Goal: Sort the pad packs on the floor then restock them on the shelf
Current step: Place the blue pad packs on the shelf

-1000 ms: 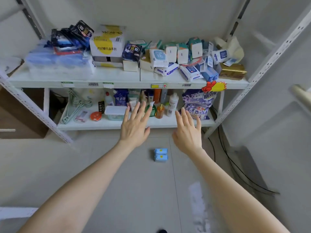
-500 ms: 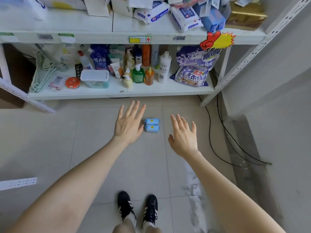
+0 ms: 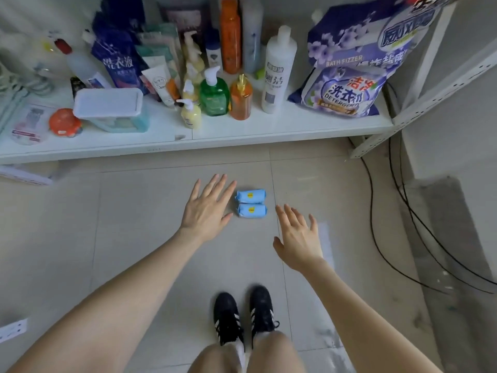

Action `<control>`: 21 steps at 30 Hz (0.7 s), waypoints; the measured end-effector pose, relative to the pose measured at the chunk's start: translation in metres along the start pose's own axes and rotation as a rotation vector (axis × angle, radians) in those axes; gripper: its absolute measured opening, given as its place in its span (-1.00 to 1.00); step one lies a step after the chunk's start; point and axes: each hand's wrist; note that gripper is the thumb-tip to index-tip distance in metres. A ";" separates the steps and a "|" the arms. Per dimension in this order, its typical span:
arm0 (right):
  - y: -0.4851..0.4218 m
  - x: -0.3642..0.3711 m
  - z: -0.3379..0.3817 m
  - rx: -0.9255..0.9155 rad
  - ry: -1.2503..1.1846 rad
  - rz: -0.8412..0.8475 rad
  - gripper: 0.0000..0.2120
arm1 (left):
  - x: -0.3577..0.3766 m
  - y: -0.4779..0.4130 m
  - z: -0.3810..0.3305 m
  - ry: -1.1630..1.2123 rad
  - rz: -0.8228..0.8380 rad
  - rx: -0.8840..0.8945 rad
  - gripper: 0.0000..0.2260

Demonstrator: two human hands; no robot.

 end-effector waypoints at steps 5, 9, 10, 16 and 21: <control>-0.087 0.065 -0.019 -0.019 0.002 0.043 -0.32 | 0.078 -0.071 0.010 -0.006 0.016 -0.013 -0.34; -0.150 0.125 -0.031 -0.050 0.037 0.080 -0.32 | 0.145 -0.126 0.017 0.005 0.034 -0.029 -0.35; -0.163 0.139 -0.033 -0.054 0.044 0.082 -0.32 | 0.161 -0.138 0.018 0.007 0.035 -0.024 -0.34; -0.226 0.203 -0.049 -0.062 0.045 0.096 -0.29 | 0.234 -0.194 0.028 -0.002 0.049 0.019 -0.33; -0.258 0.235 -0.056 -0.086 0.017 0.042 -0.22 | 0.269 -0.231 0.032 0.020 0.052 0.100 -0.32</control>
Point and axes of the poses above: each hand's wrist, its own y-axis away from the middle knuckle, its own x-axis out of the palm, z = x × y, and after that the axes turned 8 degrees about z, right-handed
